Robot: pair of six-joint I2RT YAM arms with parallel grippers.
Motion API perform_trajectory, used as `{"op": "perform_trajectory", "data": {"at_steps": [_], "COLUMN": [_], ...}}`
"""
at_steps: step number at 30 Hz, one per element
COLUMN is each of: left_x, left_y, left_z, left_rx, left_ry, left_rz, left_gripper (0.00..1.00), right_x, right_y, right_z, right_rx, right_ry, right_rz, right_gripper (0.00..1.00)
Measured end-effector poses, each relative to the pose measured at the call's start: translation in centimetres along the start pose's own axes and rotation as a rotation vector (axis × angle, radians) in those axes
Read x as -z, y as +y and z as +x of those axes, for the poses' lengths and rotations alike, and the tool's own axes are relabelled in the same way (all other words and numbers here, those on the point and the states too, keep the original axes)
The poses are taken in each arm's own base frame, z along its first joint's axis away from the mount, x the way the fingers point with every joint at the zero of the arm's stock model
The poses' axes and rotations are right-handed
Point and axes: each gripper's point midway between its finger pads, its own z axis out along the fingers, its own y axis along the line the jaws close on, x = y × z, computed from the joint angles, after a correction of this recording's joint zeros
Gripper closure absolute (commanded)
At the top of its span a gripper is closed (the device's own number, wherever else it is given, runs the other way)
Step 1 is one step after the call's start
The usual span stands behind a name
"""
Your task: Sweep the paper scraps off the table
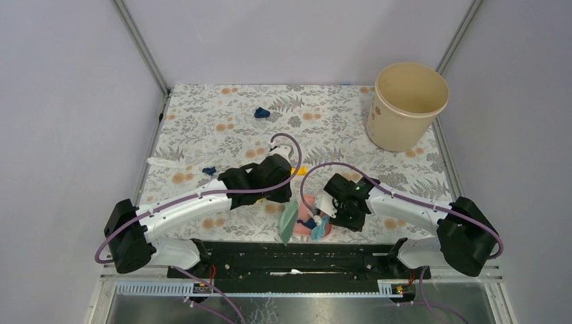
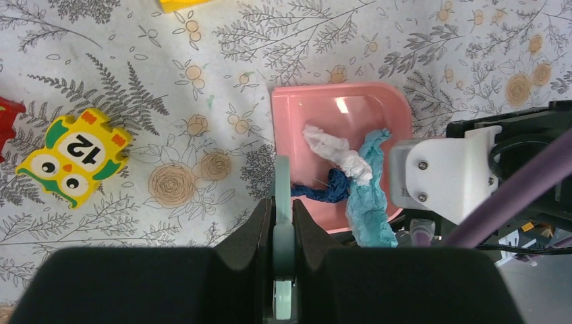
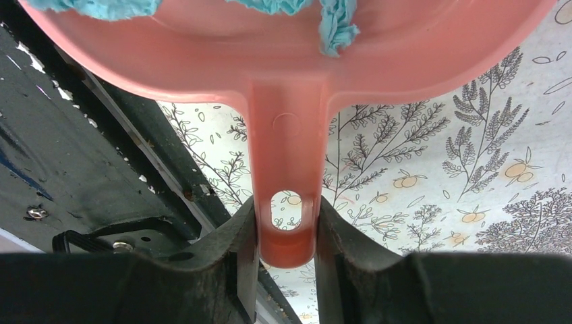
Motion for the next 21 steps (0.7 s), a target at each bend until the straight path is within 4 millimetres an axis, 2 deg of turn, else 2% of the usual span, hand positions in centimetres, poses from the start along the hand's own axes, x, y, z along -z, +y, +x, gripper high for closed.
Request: {"op": "perform_trajectory", "data": {"at_steps": [4, 11, 19, 21], "left_x": [0.0, 0.4, 2.4, 3.4], "left_y": [-0.5, 0.3, -0.3, -0.3], "left_z": [-0.3, -1.6, -4.0, -5.3], "left_rx": [-0.022, -0.026, -0.056, -0.077], "left_ry": [-0.021, -0.070, -0.146, -0.177], "left_rz": [-0.004, -0.063, -0.080, -0.102], "left_gripper": [1.00, 1.00, 1.00, 1.00], "right_x": [0.0, 0.9, 0.8, 0.8], "right_y": [-0.1, -1.1, -1.4, -1.5], "right_z": [0.1, 0.1, 1.3, 1.4], "right_rx": [0.000, 0.001, 0.006, 0.001], "right_ry": [0.006, -0.016, 0.010, 0.007], "right_rz": [0.008, 0.075, 0.106, 0.108], "right_gripper": [1.00, 1.00, 1.00, 1.00]}}
